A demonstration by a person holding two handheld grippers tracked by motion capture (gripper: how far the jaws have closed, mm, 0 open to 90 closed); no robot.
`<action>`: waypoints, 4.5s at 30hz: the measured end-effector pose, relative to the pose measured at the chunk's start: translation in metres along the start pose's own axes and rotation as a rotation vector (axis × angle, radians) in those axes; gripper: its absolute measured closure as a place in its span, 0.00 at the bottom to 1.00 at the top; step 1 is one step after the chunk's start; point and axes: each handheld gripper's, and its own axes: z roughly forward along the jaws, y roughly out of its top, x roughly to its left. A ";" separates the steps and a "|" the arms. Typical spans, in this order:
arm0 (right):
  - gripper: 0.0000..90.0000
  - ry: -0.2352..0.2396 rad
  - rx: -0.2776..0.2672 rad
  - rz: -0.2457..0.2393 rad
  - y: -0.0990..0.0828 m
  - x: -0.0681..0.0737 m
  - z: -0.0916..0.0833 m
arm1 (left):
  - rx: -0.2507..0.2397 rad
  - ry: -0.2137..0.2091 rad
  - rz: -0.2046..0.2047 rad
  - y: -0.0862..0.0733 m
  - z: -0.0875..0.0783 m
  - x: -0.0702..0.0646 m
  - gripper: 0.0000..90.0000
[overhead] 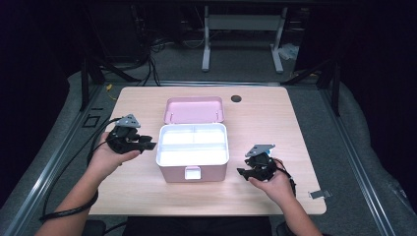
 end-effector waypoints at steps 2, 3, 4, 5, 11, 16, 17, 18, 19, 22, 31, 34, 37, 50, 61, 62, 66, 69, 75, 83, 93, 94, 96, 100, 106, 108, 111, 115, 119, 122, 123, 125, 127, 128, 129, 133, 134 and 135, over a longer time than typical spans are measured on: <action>0.58 -0.001 0.000 0.000 0.000 0.000 0.000 | 0.015 -0.012 0.024 0.009 0.004 -0.004 0.75; 0.58 -0.001 0.000 0.000 0.000 0.000 0.000 | 0.015 -0.012 0.024 0.009 0.004 -0.004 0.75; 0.58 0.004 0.011 -0.002 0.000 -0.001 -0.001 | 0.020 -0.018 0.033 0.012 0.006 -0.005 0.76; 0.58 0.004 0.015 -0.005 0.000 -0.001 -0.002 | 0.033 -0.026 0.045 0.017 0.010 -0.008 0.76; 0.58 0.000 0.000 0.001 -0.001 -0.001 -0.001 | 0.072 -0.042 0.084 0.029 0.021 -0.014 0.79; 0.58 0.005 -0.004 0.003 -0.001 -0.002 -0.002 | 0.095 -0.054 0.119 0.041 0.030 -0.023 0.81; 0.58 0.005 -0.004 0.003 -0.001 -0.002 -0.002 | 0.101 -0.057 0.127 0.044 0.031 -0.024 0.81; 0.58 0.006 -0.004 0.003 -0.001 -0.002 -0.002 | 0.108 -0.064 0.135 0.047 0.033 -0.026 0.82; 0.58 0.007 -0.005 0.002 -0.001 -0.002 -0.002 | 0.115 -0.068 0.144 0.050 0.036 -0.028 0.82; 0.58 0.007 -0.008 -0.001 0.000 -0.002 -0.003 | 0.132 -0.076 0.167 0.057 0.042 -0.032 0.83; 0.58 0.009 -0.013 -0.008 0.001 0.000 -0.003 | 0.218 -0.107 0.225 0.074 0.063 -0.041 0.85; 0.58 0.013 -0.016 -0.009 0.001 0.000 -0.004 | 0.268 -0.128 0.233 0.080 0.072 -0.044 0.89; 0.58 0.014 -0.016 -0.010 0.001 0.000 -0.004 | 0.290 -0.126 0.251 0.083 0.076 -0.045 0.91; 0.58 0.017 -0.018 -0.010 0.001 0.000 -0.004 | 0.436 -0.147 0.393 0.096 0.095 -0.058 0.98; 0.58 0.019 -0.022 -0.008 0.000 -0.002 -0.004 | 0.425 -0.140 0.408 0.109 0.083 -0.056 0.95; 0.58 0.021 -0.022 -0.008 0.000 -0.002 -0.004 | 0.407 -0.127 0.399 0.111 0.079 -0.054 0.94; 0.58 0.023 -0.022 -0.006 0.001 -0.001 -0.003 | 0.426 -0.109 0.416 0.114 0.079 -0.051 0.89; 0.58 0.019 -0.020 -0.010 0.001 -0.001 -0.004 | 0.460 -0.122 0.438 0.112 0.089 -0.052 0.84; 0.58 0.025 -0.021 -0.008 0.000 -0.002 -0.003 | 0.520 -0.135 0.479 0.109 0.106 -0.054 0.90; 0.58 0.028 -0.002 -0.005 0.000 -0.003 -0.003 | 0.557 -0.174 0.550 0.110 0.112 -0.053 0.95; 0.58 0.029 -0.019 0.000 -0.001 -0.003 -0.002 | 0.584 -0.155 0.690 0.110 0.112 -0.063 0.96; 0.58 0.029 -0.019 0.000 -0.001 -0.003 -0.002 | 0.584 -0.155 0.690 0.110 0.112 -0.063 0.96; 0.58 0.027 -0.005 -0.006 0.000 -0.003 -0.003 | 0.587 -0.158 0.688 0.110 0.111 -0.064 0.97; 0.58 0.026 -0.003 -0.008 0.000 -0.003 -0.004 | 0.590 -0.157 0.669 0.110 0.110 -0.063 0.97; 0.58 0.025 -0.004 -0.006 0.000 -0.003 -0.003 | 0.598 -0.138 0.657 0.114 0.106 -0.065 0.98; 0.58 0.028 -0.006 -0.003 -0.001 -0.003 -0.003 | 0.594 -0.140 0.648 0.115 0.102 -0.065 0.99; 0.58 0.029 -0.008 -0.002 -0.001 -0.004 -0.003 | 0.587 -0.131 0.644 0.118 0.097 -0.064 0.99; 0.58 0.025 -0.023 -0.002 -0.001 -0.003 -0.003 | 0.581 -0.112 0.581 0.127 0.084 -0.057 0.99; 0.58 0.021 -0.023 -0.002 0.000 -0.003 -0.003 | 0.564 -0.119 0.472 0.128 0.070 -0.046 0.99; 0.58 0.021 -0.025 0.001 -0.001 -0.003 -0.003 | 0.549 -0.123 0.396 0.123 0.062 -0.036 0.99; 0.58 0.022 -0.024 0.002 -0.001 -0.004 -0.003 | 0.539 -0.121 0.378 0.120 0.060 -0.032 0.99; 0.58 0.017 -0.023 0.003 -0.001 -0.004 -0.004 | 0.525 -0.133 0.316 0.113 0.055 -0.022 0.99; 0.58 0.023 -0.028 0.001 -0.001 -0.004 -0.004 | 0.508 -0.139 0.249 0.105 0.049 -0.011 0.99; 0.58 0.022 -0.029 0.000 -0.001 -0.004 -0.004 | 0.499 -0.133 0.223 0.099 0.044 -0.004 0.99; 0.58 0.012 -0.029 -0.004 -0.001 -0.003 -0.005 | 0.493 -0.130 0.198 0.094 0.040 0.002 0.99; 0.58 0.013 -0.036 -0.015 0.000 -0.001 -0.005 | 0.463 -0.118 0.123 0.073 0.021 0.024 0.99; 0.58 0.013 -0.036 -0.015 0.000 -0.001 -0.005 | 0.453 -0.113 0.096 0.067 0.016 0.030 0.99; 0.58 0.012 -0.036 -0.016 0.001 -0.001 -0.005 | 0.439 -0.106 0.069 0.060 0.011 0.036 0.99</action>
